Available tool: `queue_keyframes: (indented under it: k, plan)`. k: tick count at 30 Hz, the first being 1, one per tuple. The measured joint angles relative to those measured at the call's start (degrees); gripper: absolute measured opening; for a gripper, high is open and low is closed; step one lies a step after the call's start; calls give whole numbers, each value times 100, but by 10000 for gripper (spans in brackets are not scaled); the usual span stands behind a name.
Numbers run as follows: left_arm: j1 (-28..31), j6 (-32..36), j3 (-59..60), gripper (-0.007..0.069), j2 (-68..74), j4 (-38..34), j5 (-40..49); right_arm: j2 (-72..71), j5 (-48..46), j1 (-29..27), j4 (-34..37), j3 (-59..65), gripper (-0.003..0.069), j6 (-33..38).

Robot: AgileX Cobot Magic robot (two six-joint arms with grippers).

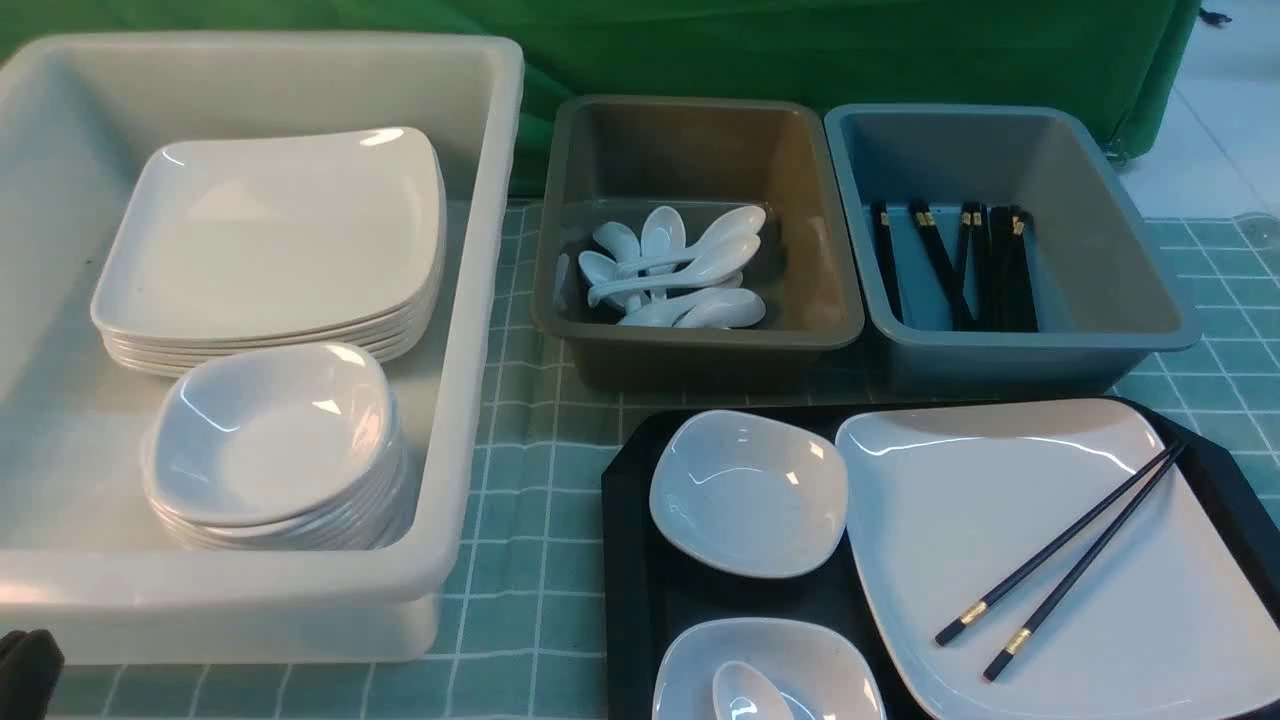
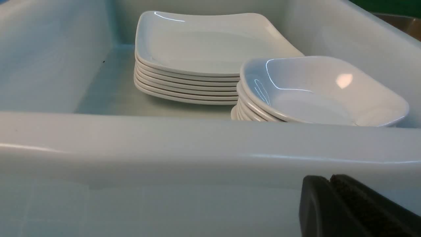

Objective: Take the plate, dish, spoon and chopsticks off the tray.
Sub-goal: Use the right arm to grab a pair of chopsticks from the plate

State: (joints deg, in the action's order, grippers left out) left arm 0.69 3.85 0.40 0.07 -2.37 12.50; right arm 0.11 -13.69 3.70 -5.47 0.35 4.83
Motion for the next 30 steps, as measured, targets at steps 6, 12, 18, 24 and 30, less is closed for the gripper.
queue_keyframes:
  k: [6,12,18,24,30]
  plan:
    - [0,0,0,17,0,0,0,-4,0,0,0,0,242,0]
    - [0,-7,0,17,0,0,0,-4,0,0,0,0,242,0]
    - [0,-1,0,17,0,40,0,-4,0,0,0,0,242,0]
    - [0,-112,0,17,0,-334,-821,-4,0,0,0,0,242,0]
    - [0,-1218,0,17,0,-1729,-2287,-4,187,0,145,0,242,-106]
